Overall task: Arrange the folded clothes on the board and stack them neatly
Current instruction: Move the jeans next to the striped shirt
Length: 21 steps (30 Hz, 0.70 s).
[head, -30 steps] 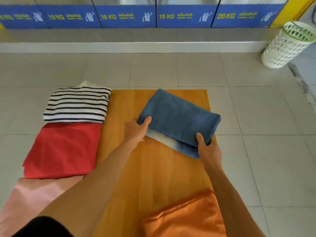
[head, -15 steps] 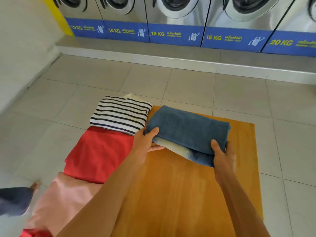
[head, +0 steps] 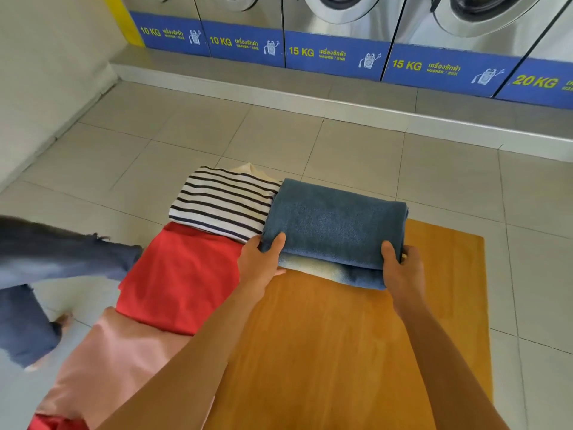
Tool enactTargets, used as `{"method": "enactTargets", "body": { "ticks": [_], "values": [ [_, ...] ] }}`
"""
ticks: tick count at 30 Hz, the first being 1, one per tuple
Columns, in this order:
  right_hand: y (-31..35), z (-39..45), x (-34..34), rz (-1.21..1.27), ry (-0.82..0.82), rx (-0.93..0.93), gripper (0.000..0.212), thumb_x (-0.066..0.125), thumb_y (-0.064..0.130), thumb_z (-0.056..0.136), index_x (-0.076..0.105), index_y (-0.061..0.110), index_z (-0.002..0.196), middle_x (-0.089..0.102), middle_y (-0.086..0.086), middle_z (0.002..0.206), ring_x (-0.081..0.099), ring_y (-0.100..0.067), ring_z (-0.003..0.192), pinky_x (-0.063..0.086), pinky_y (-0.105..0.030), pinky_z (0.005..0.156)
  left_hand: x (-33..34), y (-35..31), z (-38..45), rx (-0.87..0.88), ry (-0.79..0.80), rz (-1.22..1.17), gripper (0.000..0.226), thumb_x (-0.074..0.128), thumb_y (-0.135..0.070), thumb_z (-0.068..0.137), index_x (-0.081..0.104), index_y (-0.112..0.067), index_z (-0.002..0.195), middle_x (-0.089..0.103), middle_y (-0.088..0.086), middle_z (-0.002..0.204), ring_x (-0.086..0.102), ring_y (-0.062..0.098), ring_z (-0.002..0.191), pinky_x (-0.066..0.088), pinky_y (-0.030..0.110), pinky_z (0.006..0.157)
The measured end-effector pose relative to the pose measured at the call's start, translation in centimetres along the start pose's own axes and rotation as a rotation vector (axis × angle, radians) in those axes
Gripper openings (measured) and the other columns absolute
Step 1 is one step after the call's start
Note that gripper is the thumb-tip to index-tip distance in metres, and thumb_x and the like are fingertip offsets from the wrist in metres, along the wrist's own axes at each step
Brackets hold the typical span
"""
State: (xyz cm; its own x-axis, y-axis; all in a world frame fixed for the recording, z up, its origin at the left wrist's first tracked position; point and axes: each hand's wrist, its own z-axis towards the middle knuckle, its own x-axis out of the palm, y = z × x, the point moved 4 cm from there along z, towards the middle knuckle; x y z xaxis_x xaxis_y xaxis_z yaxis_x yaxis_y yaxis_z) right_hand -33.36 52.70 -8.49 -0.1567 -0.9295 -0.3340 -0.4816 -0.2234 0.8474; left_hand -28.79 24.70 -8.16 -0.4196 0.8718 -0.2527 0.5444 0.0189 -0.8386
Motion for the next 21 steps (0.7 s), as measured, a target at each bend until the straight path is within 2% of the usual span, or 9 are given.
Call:
{"method": "enactTargets", "body": {
  "ticks": [4, 7, 10, 13, 15, 17, 19, 20, 21],
  "values": [
    [0.0, -0.7, -0.2, -0.010, -0.071, -0.047, 0.035, 0.050, 0.046, 0.100, 0.050, 0.023, 0.126, 0.058, 0.008, 0.103, 0.060, -0.012, 0.090, 0.050, -0.030, 0.065, 0.3, 0.2, 0.2, 0.093, -0.007, 0.049, 0.060, 0.067, -0.052, 0.084, 0.057, -0.014, 0.129, 0.061, 0.001, 0.122, 0.068, 0.017, 0.099, 0.063, 0.033, 0.068],
    [-0.5, -1.2, -0.3, -0.008, -0.076, -0.043, 0.038, 0.049, 0.048, 0.099, 0.049, 0.023, 0.128, 0.059, 0.007, 0.109, 0.061, -0.014, 0.096, 0.050, -0.030, 0.068, 0.1, -0.2, 0.7, 0.151, -0.074, 0.178, 0.062, 0.064, -0.064, 0.078, 0.061, -0.020, 0.123, 0.067, -0.007, 0.109, 0.068, 0.014, 0.097, 0.061, 0.036, 0.078],
    [-0.3, -1.1, -0.1, -0.043, -0.069, -0.032, 0.040, 0.049, 0.048, 0.099, 0.049, 0.021, 0.128, 0.061, 0.002, 0.114, 0.062, -0.018, 0.099, 0.052, -0.032, 0.070, 0.2, -0.5, 0.9, 0.140, -0.090, 0.238, 0.062, 0.063, -0.063, 0.078, 0.062, -0.020, 0.122, 0.069, -0.007, 0.105, 0.070, 0.015, 0.091, 0.061, 0.037, 0.078],
    [0.5, -0.8, 0.2, -0.133, -0.010, -0.009, 0.044, 0.047, 0.047, 0.100, 0.049, 0.013, 0.127, 0.061, -0.003, 0.112, 0.062, -0.021, 0.095, 0.048, -0.029, 0.062, 0.2, -0.7, 0.5, 0.139, -0.137, 0.276, 0.060, 0.065, -0.053, 0.083, 0.057, -0.015, 0.129, 0.067, -0.002, 0.114, 0.067, 0.018, 0.098, 0.058, 0.036, 0.081],
    [0.8, -1.2, -0.1, -0.174, 0.020, -0.003, 0.043, 0.048, 0.047, 0.099, 0.049, 0.011, 0.122, 0.062, -0.004, 0.108, 0.063, -0.022, 0.092, 0.045, -0.028, 0.058, -0.1, -1.1, -0.5, 0.164, -0.170, 0.279, 0.053, 0.065, -0.044, 0.083, 0.056, -0.013, 0.126, 0.065, 0.002, 0.113, 0.064, 0.020, 0.099, 0.056, 0.036, 0.079],
    [0.4, -2.0, -0.9, -0.191, 0.021, -0.007, 0.039, 0.049, 0.047, 0.098, 0.050, 0.013, 0.116, 0.063, -0.005, 0.104, 0.065, -0.023, 0.090, 0.047, -0.030, 0.059, -0.4, -1.3, -2.2, 0.248, -0.204, 0.293, 0.034, 0.064, -0.034, 0.079, 0.060, -0.009, 0.102, 0.066, 0.009, 0.094, 0.062, 0.022, 0.084, 0.050, 0.036, 0.066],
    [-0.5, -3.6, -2.1, -0.200, 0.001, 0.000, 0.038, 0.050, 0.046, 0.097, 0.051, 0.014, 0.117, 0.065, -0.004, 0.103, 0.065, -0.020, 0.085, 0.048, -0.031, 0.061, -0.7, -0.3, -4.7, 0.292, -0.208, 0.322, 0.017, 0.061, -0.023, 0.080, 0.057, -0.007, 0.084, 0.059, 0.008, 0.078, 0.056, 0.021, 0.073, 0.049, 0.043, 0.064],
    [-0.9, -4.6, -2.7, -0.208, -0.008, 0.005, 0.040, 0.051, 0.046, 0.097, 0.052, 0.015, 0.121, 0.065, -0.002, 0.106, 0.063, -0.017, 0.087, 0.048, -0.031, 0.063, -0.9, 0.5, -6.2, 0.271, -0.180, 0.325, 0.014, 0.062, -0.022, 0.082, 0.057, -0.010, 0.088, 0.059, 0.003, 0.083, 0.056, 0.018, 0.080, 0.052, 0.044, 0.071],
    [-1.4, -5.8, -3.4, -0.212, -0.016, 0.006, 0.043, 0.052, 0.047, 0.096, 0.052, 0.015, 0.125, 0.063, 0.002, 0.110, 0.062, -0.015, 0.091, 0.049, -0.031, 0.068, -1.1, 1.6, -7.8, 0.223, -0.129, 0.320, 0.023, 0.064, -0.024, 0.084, 0.059, -0.013, 0.103, 0.061, -0.003, 0.097, 0.058, 0.015, 0.092, 0.053, 0.041, 0.079]
  ]
}}
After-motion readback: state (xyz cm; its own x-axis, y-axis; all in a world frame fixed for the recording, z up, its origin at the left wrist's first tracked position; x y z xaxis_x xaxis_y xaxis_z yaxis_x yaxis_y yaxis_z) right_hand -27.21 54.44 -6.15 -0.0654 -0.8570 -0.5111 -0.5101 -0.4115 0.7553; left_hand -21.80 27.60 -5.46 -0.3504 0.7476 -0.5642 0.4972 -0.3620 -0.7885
